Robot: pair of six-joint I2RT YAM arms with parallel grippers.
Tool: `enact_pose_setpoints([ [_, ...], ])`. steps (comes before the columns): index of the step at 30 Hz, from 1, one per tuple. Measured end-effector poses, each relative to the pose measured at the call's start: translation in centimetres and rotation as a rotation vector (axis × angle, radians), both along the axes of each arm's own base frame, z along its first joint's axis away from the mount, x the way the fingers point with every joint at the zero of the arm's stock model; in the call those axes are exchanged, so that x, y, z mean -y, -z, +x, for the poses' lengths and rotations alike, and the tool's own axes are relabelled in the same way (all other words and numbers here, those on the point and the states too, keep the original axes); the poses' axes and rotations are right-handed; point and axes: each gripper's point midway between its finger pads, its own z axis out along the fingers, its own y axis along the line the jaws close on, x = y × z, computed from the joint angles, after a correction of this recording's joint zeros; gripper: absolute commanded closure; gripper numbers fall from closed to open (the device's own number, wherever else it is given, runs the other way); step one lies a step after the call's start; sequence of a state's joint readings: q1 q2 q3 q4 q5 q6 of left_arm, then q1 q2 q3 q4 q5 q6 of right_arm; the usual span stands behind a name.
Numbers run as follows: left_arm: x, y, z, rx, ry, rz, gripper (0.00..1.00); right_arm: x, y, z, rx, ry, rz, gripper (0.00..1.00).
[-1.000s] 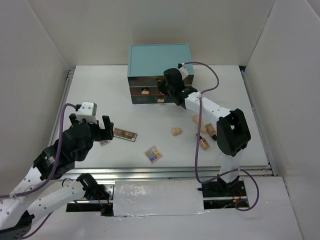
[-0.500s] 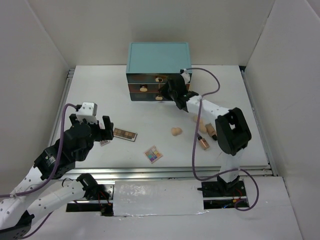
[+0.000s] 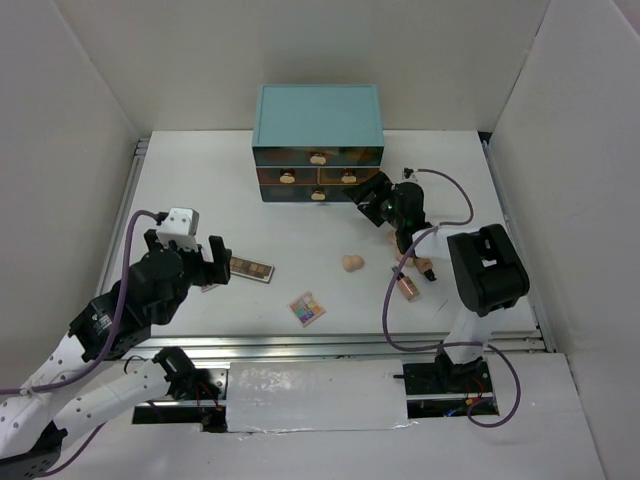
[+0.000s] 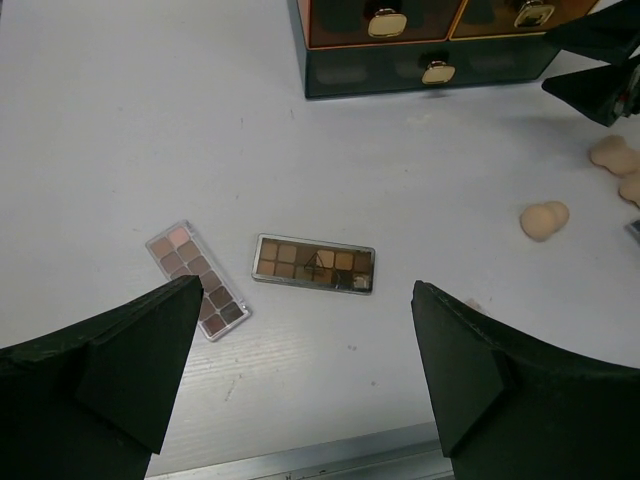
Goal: Organize the makeup
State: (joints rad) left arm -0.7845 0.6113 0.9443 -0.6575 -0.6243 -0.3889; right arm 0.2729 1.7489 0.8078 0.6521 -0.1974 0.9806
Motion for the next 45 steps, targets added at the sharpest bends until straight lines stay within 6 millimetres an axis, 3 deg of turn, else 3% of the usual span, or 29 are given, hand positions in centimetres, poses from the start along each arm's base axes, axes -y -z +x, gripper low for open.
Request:
enact_pose_setpoints([
  [9,0.6,-0.3,-0.4,0.018,0.046,-0.006,0.01,-1.3,-2.5,4.1,0.092,-0.071,0.056,0.17],
  [12,0.7,-0.2,-0.4,0.015,0.051,-0.004,0.01,-1.4,-3.0,5.3,0.106,-0.068,0.06,0.29],
  [15,0.8,-0.2,-0.4,0.013,0.057,-0.002,0.01,-1.1,-2.3,6.0,0.081,-0.056,0.056,0.4],
  [20,0.8,-0.2,-0.4,0.012,0.06,-0.003,0.01,-0.3,-1.6,6.4,0.057,-0.038,0.055,0.56],
  [24,0.9,-0.2,-0.5,0.012,0.065,-0.004,0.01,-0.3,-1.7,6.4,0.048,-0.043,0.068,0.77],
  [28,1.0,-0.1,-0.5,0.011,0.066,-0.004,0.01,-0.3,-1.6,6.2,0.051,-0.042,0.083,0.77],
  [30,1.0,-0.1,-0.5,0.011,0.066,-0.004,0.01,-0.2,-1.4,5.1,0.054,-0.042,0.101,0.79],
  [37,1.0,-0.1,-0.5,0.01,0.065,-0.003,0.01,0.1,-1.2,-1.4,0.019,-0.079,0.167,0.75],
  [40,1.0,0.0,-0.4,0.006,0.065,0.0,0.01,0.4,-1.3,-3.5,0.015,-0.085,0.191,0.56],
  [41,1.0,0.0,-0.4,0.006,0.066,0.001,0.01,0.4,-1.5,-3.9,0.015,-0.086,0.197,0.36],
  [45,1.0,0.0,-0.4,0.005,0.065,0.001,0.01,0.7,-2.4,-4.7,0.036,-0.094,0.202,0.13],
])
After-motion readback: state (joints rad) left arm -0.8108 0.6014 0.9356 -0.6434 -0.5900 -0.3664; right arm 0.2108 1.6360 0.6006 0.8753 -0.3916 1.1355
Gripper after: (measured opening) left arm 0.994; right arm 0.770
